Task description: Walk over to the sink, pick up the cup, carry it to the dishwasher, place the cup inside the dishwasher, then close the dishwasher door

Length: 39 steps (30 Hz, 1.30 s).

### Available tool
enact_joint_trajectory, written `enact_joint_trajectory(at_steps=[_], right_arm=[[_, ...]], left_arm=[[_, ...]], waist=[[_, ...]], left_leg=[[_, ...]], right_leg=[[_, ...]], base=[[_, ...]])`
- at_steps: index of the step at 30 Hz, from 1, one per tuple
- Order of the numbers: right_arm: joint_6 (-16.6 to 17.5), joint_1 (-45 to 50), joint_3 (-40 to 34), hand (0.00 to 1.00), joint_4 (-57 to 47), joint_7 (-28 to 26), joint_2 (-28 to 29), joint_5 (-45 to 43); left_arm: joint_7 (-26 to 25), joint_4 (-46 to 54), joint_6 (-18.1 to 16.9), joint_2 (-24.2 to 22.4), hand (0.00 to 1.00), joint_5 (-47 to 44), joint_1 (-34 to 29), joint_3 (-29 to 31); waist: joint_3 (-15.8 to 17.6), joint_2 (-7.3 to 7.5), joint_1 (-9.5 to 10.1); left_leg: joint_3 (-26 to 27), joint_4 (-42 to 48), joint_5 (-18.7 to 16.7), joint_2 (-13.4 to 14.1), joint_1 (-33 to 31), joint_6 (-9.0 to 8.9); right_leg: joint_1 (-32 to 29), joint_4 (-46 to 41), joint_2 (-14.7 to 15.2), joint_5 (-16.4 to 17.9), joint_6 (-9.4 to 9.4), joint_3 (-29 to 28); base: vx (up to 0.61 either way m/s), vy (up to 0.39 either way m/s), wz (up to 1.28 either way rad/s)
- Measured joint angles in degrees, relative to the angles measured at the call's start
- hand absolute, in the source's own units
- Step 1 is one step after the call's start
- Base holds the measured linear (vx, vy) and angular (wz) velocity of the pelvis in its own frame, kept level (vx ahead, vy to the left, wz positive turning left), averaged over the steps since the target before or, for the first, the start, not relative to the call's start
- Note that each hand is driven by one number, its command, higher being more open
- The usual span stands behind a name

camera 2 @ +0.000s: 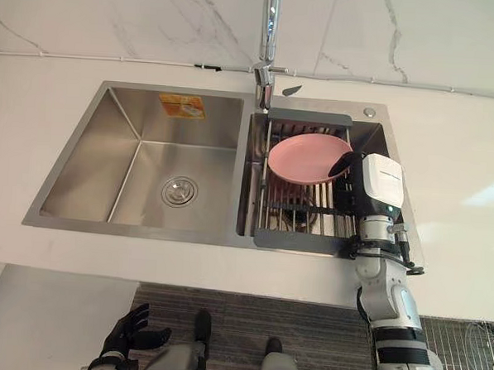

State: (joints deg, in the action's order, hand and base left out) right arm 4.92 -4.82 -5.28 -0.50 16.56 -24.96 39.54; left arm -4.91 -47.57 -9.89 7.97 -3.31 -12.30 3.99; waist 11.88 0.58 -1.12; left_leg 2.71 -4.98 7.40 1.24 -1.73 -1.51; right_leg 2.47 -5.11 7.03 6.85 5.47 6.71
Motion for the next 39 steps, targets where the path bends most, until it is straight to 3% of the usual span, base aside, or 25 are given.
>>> enact_joint_trajectory(at_steps=[9,21,30,35,39], right_arm=[[4.6,2.2,-3.0,0.3,-12.5,0.2,2.4,-3.8],[4.8,6.0,-5.5,0.3,-13.4,0.0,2.9,-4.5],[4.9,11.5,-10.2,0.3,-19.6,0.1,6.5,-5.9],[4.9,12.3,-13.0,0.3,-22.0,0.7,7.4,-6.2],[5.6,12.2,-13.6,0.3,-22.7,1.2,7.4,-6.2]], left_arm=[[0.2,-0.3,0.0,-0.1,0.9,0.0,0.3,0.0],[0.4,-2.6,0.5,0.1,0.9,0.1,0.2,0.1],[0.6,-2.4,0.7,-0.2,0.9,0.1,0.2,1.0],[0.6,-2.1,0.8,-0.1,0.9,0.0,1.0,1.7],[0.4,-2.1,0.7,-0.3,0.9,0.0,0.6,2.4]], waist=[[-0.2,-0.01,-0.19],[-2.5,0.26,-0.48],[-2.9,0.56,-1.48],[-2.8,0.74,-2.03],[-2.7,0.83,-2.08]], left_leg=[[1.2,0.0,-0.2,0.3,2.0,-0.15],[2.0,0.0,-0.1,0.3,3.1,-0.04],[2.4,0.4,-0.2,0.6,2.6,-0.2],[1.7,9.6,-3.7,1.4,-3.6,-0.52],[4.0,12.2,-6.6,1.6,-4.1,-1.1]], right_leg=[[1.4,0.0,-0.1,-0.1,-0.12,-0.9],[2.0,0.0,-0.1,-0.1,-0.11,-1.8],[1.8,0.0,-0.5,0.0,-0.22,-2.1],[-1.5,-2.1,-0.8,-0.6,-0.52,-3.0],[-4.2,-3.6,-1.3,0.4,-0.94,-9.3]], base=[[-0.03,0.0,-0.07],[-0.02,0.004,-0.04],[-0.03,-0.005,-0.01],[-0.04,0.008,-0.01],[-0.04,0.033,-0.56]])
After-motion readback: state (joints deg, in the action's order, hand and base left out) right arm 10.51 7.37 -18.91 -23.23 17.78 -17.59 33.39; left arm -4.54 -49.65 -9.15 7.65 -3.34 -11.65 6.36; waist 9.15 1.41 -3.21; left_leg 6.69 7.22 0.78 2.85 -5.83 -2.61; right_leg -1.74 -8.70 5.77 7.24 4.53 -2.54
